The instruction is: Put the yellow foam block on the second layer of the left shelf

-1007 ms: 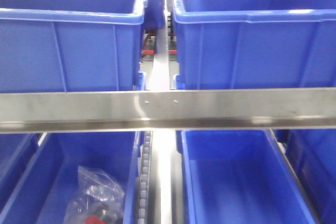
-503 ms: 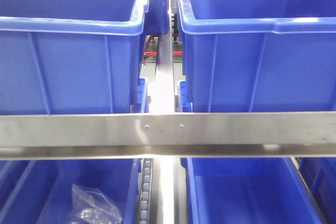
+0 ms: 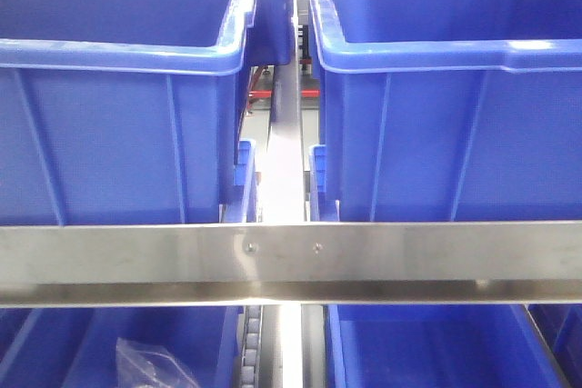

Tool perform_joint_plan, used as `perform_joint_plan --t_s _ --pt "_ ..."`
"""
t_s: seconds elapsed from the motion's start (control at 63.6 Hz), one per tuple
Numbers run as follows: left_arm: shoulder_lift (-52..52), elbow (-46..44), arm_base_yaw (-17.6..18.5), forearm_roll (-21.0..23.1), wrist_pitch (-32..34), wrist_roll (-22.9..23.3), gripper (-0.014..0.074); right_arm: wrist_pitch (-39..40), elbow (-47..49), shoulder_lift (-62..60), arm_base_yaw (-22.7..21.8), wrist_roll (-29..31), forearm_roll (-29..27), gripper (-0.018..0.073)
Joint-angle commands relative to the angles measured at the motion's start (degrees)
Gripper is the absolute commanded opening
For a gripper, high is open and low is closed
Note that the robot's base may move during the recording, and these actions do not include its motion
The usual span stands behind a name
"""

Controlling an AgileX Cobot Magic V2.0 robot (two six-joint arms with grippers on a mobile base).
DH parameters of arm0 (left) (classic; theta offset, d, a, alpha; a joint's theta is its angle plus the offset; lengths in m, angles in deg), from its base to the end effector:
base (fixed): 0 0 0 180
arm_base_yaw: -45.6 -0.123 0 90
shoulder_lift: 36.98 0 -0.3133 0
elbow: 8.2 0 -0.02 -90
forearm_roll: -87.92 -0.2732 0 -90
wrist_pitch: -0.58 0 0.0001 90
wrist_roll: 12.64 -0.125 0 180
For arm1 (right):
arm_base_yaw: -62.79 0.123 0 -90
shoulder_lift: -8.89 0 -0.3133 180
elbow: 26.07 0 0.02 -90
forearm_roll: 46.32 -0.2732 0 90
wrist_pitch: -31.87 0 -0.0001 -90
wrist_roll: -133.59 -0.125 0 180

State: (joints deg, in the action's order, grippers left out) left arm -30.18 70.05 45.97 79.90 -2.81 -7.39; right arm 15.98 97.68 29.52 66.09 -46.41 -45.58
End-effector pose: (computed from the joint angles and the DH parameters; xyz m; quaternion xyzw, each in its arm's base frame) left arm 0.0843 0.0005 0.2070 0.0161 0.6970 0.0178 0.7166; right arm 0.0930 0.0049 0.3087 -0.0241 0.7236 0.0143 0.6897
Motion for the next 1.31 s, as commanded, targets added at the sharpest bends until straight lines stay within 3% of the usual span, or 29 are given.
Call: perform_joint_plan --t_s 0.0,0.267,0.566,0.755,1.007,1.101,1.29 --pt "-1.22 1.44 0.14 0.35 4.66 0.27 0.0136 6.19 1.65 0.56 -0.34 0.54 0.41 0.0449" --pt "-1.22 1.44 0.14 0.35 4.66 0.27 0.0136 6.99 1.90 4.99 -0.21 0.33 0.36 0.0449" --pt "-1.22 1.44 0.14 0.35 4.66 0.27 0.0136 15.90 5.78 20.10 -0.15 0.33 0.36 0.0449" --pt "-1.22 1.44 0.14 0.35 4.66 0.27 0.0136 25.68 8.74 30.49 -0.15 0.33 0.36 0.0449" --pt "-1.22 1.44 0.14 0.35 4.66 0.27 0.0136 26.85 14.94 42.49 -0.15 0.33 0.36 0.0449" --pt "-1.22 1.44 0.14 0.35 4.66 0.27 0.0136 26.80 17.30 44.97 0.19 0.33 0.36 0.0475" --pt "-1.22 1.44 0.14 0.35 4.66 0.27 0.0136 21.26 21.67 46.38 0.58 0.33 0.36 0.0643"
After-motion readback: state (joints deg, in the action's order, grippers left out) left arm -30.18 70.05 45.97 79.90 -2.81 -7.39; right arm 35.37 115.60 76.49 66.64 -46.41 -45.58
